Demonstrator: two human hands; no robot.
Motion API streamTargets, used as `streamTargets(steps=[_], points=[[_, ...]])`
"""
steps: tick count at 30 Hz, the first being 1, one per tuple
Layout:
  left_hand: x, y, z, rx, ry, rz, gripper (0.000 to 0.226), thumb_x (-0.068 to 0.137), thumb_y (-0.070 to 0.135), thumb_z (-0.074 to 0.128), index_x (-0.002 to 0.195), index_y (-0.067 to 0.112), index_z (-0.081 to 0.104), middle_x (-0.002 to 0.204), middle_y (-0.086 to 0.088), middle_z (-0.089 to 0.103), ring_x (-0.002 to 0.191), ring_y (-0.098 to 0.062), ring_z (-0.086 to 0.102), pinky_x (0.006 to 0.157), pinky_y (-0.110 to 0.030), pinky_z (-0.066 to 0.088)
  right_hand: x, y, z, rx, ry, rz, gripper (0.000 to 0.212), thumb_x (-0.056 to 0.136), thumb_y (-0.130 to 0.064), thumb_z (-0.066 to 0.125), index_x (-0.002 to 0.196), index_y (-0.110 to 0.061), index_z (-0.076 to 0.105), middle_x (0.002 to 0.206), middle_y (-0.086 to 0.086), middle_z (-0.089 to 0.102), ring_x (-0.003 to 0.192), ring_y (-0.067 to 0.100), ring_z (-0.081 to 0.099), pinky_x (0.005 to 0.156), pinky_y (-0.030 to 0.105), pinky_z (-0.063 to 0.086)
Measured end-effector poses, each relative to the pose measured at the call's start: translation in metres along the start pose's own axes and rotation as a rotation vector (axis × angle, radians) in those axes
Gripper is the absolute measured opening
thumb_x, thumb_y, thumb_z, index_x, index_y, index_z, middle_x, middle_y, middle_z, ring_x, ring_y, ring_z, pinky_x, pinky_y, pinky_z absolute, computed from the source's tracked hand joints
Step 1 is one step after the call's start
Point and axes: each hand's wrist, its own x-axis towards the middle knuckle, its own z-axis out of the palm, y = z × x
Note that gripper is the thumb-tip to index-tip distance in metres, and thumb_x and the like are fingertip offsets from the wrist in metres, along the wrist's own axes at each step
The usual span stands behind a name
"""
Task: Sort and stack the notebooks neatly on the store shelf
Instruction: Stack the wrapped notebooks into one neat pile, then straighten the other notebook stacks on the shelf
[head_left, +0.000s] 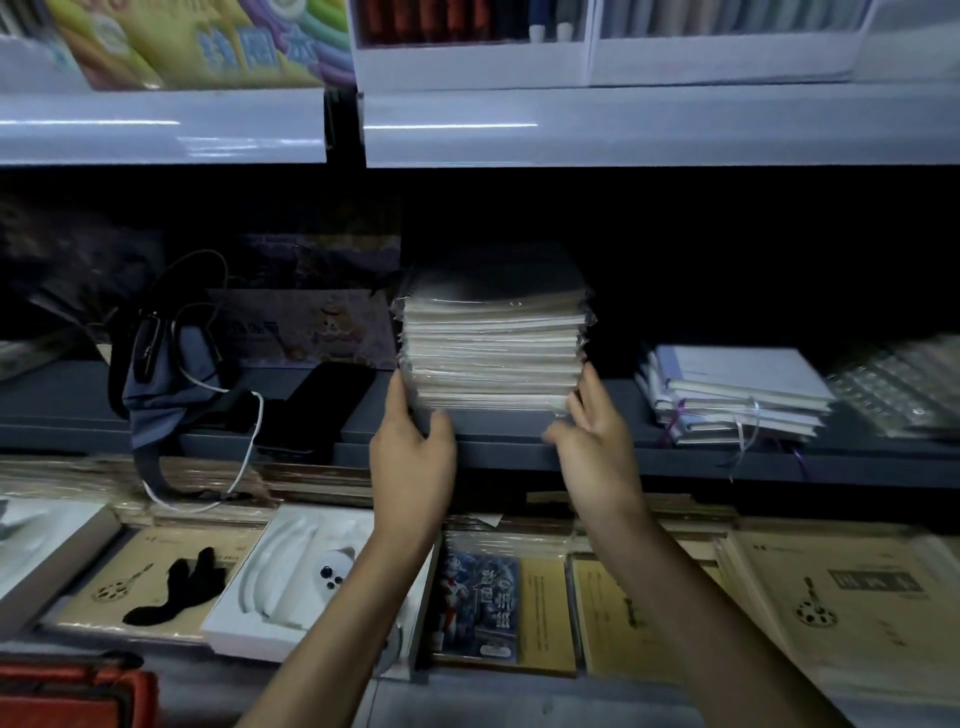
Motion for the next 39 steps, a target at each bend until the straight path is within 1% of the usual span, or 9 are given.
streamTargets(steps=[2,7,11,17,19,23,28,33,39], points=[[-0.002,0.000,0.002,0.011,0.006,-0.008,0.068,0.095,0.031,0.057,0.161,0.026,0.038,0.117,0.021,0.066,0.095,0.012,0.060,0.092,-0.028,0.048,-0.001,-0.003,0.001,0.007,0.005,0.023,0.084,0.094,0.010,0.050,0.163,-0.030,0.022,0.147,-0.016,0.043,0.106,-0.015,0.060,0.078,0.009,0.052],[0.002,0.000,-0.005,-0.102,-0.021,-0.077,0.068,0.092,0.036,0.063,0.156,0.024,0.045,0.144,0.016,0.060,0.132,-0.001,0.054,0.111,-0.029,0.043,0.002,-0.019,-0.012,-0.053,0.053,0.021,0.066,0.097,0.003,0.054,0.157,-0.024,0.041,0.157,-0.005,0.047,0.136,0.008,0.051,0.096,0.017,0.042],[0.002,0.007,-0.012,-0.076,-0.005,-0.089,0.045,0.101,0.015,0.062,0.142,0.028,0.053,0.121,0.026,0.062,0.112,0.012,0.059,0.093,-0.011,0.043,-0.009,-0.020,-0.013,-0.129,0.023,0.009,0.075,0.096,0.006,0.053,0.159,-0.031,0.035,0.155,-0.010,0.044,0.086,-0.016,0.055,0.071,0.010,0.053],[-0.033,0.019,-0.013,0.144,0.023,-0.022,0.056,0.099,0.037,0.061,0.151,0.022,0.052,0.144,0.002,0.062,0.129,-0.015,0.060,0.108,-0.046,0.052,-0.034,-0.014,-0.023,-0.375,0.078,-0.017,0.062,0.098,-0.007,0.057,0.155,-0.030,0.042,0.086,-0.019,0.054,0.095,0.018,0.069,0.061,0.023,0.053],[-0.047,0.026,-0.013,0.155,-0.018,0.011,0.054,0.100,0.036,0.063,0.151,0.021,0.053,0.142,0.002,0.062,0.129,-0.015,0.060,0.107,-0.045,0.052,-0.042,-0.012,-0.033,-0.451,0.077,-0.060,0.056,0.100,-0.014,0.058,0.152,-0.030,0.046,0.101,-0.007,0.066,0.076,0.008,0.066,0.055,0.012,0.047],[-0.064,0.041,-0.007,0.130,-0.113,0.044,0.047,0.101,0.040,0.065,0.145,0.025,0.059,0.130,0.009,0.069,0.120,-0.006,0.063,0.101,-0.037,0.055,-0.059,-0.013,-0.058,-0.628,0.050,-0.163,0.052,0.102,-0.022,0.059,0.152,-0.027,0.047,0.146,-0.005,0.056,0.127,0.016,0.058,0.102,0.028,0.050],[-0.090,0.066,0.014,0.026,-0.229,0.072,0.030,0.104,0.033,0.062,0.133,0.027,0.069,0.118,0.019,0.071,0.111,0.008,0.064,0.092,-0.014,0.051,-0.069,-0.026,-0.083,-0.550,0.083,-0.138,0.038,0.103,-0.022,0.058,0.140,-0.030,0.060,0.115,-0.004,0.071,0.104,0.025,0.069,0.087,0.042,0.059],[-0.120,0.080,0.051,-0.002,-0.366,0.105,0.027,0.106,0.031,0.061,0.132,0.031,0.067,0.119,0.023,0.070,0.109,0.012,0.063,0.092,-0.014,0.054,-0.079,-0.014,-0.119,-0.706,0.062,-0.219,0.040,0.104,-0.024,0.055,0.143,-0.031,0.056,0.138,-0.012,0.061,0.113,0.003,0.062,0.088,0.013,0.048],[-0.127,0.085,0.087,0.018,-0.422,0.179,0.031,0.106,0.026,0.060,0.136,0.031,0.066,0.121,0.023,0.070,0.111,0.011,0.063,0.095,-0.020,0.055,-0.075,-0.013,-0.152,-0.877,0.108,-0.294,0.042,0.104,-0.025,0.051,0.146,-0.027,0.055,0.141,-0.008,0.060,0.125,0.012,0.058,0.099,0.029,0.051]])
